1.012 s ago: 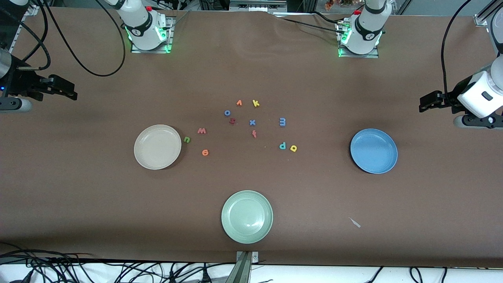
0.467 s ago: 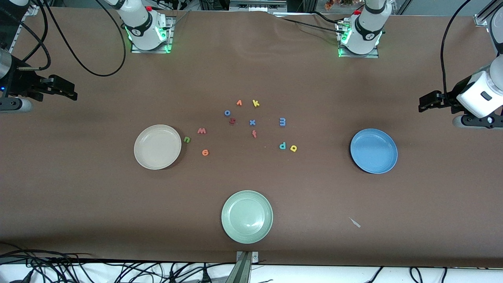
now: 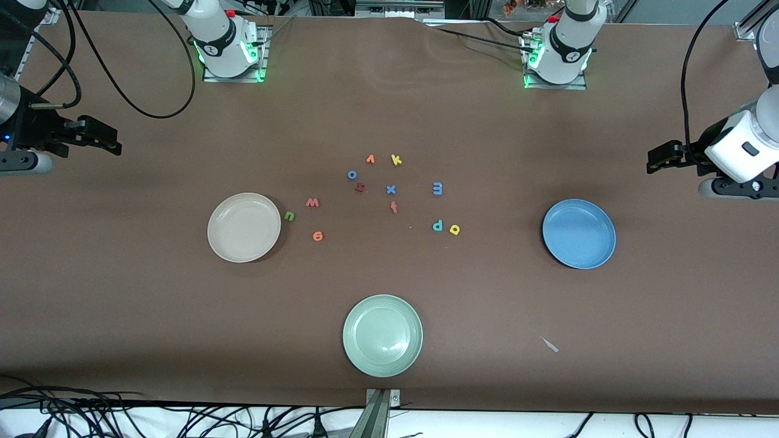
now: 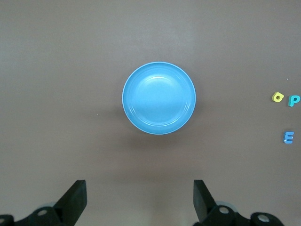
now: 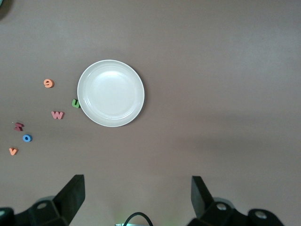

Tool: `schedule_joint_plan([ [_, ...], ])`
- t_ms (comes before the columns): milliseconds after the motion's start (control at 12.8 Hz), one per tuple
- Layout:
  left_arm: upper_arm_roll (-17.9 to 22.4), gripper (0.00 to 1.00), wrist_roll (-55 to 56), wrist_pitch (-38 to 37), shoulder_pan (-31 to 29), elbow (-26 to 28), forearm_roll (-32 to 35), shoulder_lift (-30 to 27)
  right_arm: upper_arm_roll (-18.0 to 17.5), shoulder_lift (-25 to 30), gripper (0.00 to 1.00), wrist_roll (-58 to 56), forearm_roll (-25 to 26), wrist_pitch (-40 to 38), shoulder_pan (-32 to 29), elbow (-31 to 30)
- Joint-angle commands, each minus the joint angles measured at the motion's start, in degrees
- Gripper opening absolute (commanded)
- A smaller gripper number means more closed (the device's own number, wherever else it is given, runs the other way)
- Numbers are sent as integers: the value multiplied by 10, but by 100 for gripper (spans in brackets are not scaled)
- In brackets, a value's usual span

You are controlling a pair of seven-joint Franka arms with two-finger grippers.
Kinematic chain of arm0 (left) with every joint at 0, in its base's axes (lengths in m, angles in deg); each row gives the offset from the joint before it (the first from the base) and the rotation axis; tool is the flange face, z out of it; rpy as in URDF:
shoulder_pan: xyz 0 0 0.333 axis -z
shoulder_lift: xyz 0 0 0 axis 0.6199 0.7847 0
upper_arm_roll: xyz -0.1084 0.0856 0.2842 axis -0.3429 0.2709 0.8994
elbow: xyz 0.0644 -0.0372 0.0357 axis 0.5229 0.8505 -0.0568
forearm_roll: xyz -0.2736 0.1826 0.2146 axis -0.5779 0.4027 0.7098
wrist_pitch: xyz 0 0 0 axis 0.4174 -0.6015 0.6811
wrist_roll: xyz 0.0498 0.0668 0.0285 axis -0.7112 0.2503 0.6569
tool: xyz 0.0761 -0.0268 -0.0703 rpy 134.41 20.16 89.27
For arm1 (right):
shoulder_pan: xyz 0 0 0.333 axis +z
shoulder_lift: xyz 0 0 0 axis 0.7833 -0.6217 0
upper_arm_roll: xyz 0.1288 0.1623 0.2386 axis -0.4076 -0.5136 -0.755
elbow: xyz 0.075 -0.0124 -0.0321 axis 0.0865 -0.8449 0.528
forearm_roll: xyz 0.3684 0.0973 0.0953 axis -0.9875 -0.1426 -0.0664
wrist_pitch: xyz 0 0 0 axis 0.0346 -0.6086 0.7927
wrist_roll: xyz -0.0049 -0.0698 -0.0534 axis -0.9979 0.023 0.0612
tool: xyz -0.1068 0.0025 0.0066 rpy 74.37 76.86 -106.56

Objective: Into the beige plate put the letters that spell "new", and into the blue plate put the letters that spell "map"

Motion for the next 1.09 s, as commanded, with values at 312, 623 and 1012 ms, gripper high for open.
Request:
schedule_joint_plan([
  [312,2,100,0,-7,0,-2,-14,1,-1,6,100,-14,-9,-5,0,8],
  [623,2,100,20,-7,1,-2,-14,1,5,6,100,-16,-8,-6,-1,9],
  [1012,2,100,20,-7,1,-2,-14,3,6,7,100,-23,-9,-8,-1,9],
])
